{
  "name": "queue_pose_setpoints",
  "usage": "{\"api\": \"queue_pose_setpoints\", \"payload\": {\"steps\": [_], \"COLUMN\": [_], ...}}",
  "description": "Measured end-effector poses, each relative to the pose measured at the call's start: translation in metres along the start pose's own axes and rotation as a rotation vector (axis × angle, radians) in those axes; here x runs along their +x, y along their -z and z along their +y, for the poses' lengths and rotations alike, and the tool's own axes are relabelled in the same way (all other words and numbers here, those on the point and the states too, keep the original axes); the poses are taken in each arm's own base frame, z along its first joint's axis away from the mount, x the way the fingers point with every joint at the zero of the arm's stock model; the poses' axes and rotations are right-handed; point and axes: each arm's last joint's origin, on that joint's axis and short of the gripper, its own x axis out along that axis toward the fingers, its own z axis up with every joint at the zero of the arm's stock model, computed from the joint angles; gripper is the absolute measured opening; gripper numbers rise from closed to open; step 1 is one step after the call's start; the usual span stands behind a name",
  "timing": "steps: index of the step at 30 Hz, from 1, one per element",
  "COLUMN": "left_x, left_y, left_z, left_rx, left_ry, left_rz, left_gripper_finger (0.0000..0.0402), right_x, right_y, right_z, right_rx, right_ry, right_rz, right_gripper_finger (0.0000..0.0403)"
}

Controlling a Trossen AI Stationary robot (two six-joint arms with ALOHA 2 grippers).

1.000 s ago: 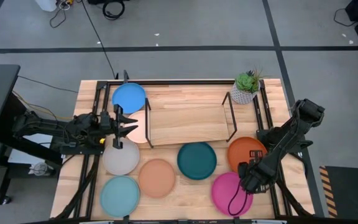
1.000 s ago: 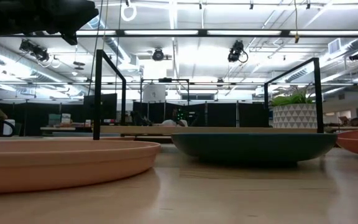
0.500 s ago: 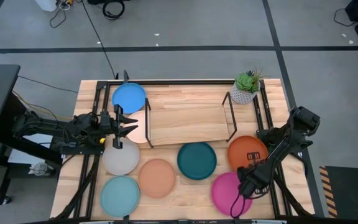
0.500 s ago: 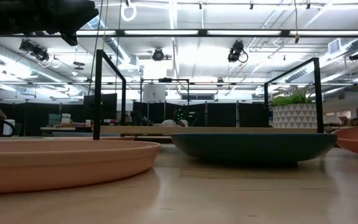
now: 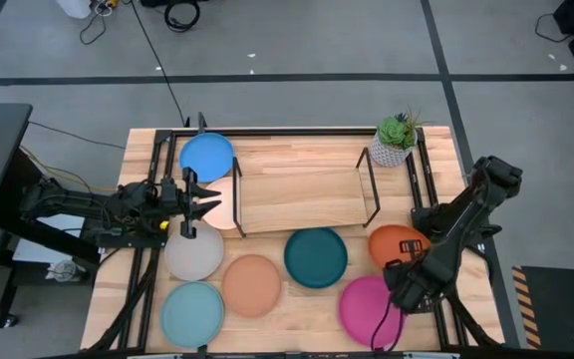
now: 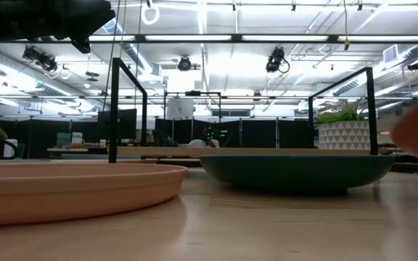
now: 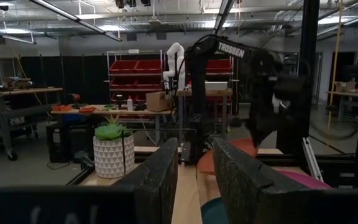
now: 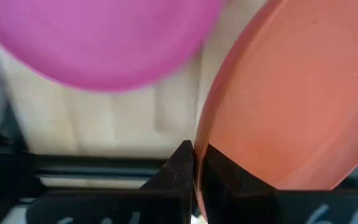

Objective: Place and stack plates onto a shelf
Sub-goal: Put the orange plate on the shelf

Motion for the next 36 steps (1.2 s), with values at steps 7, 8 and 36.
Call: {"api": "queue_pose_setpoints", "payload": {"steps": [7,8,36], "left_x": [0.0,0.0,0.0], "left_y": [0.0,0.0,0.0], "left_z": [0.0,0.0,0.0], "left_rx": [0.0,0.0,-0.053], "left_ry": [0.0,0.0,0.0], "left_rz": [0.0,0.001,0.004], "left_gripper_finger": [0.011,0.011,0.011], "right_x": [-0.049,-0.054,-0.004], "right_y": [-0.019,-0.022,-0.147], "right_z": [0.007,0.006,-0.136], "right_rx": [-0.122,-0.148,-0.199], "right_ry": [0.001,0.022,0.364], "right_rz": [-0.292,-0.343,-0.117], "right_gripper_finger": [0.0021,0.0021,0.0021]}}
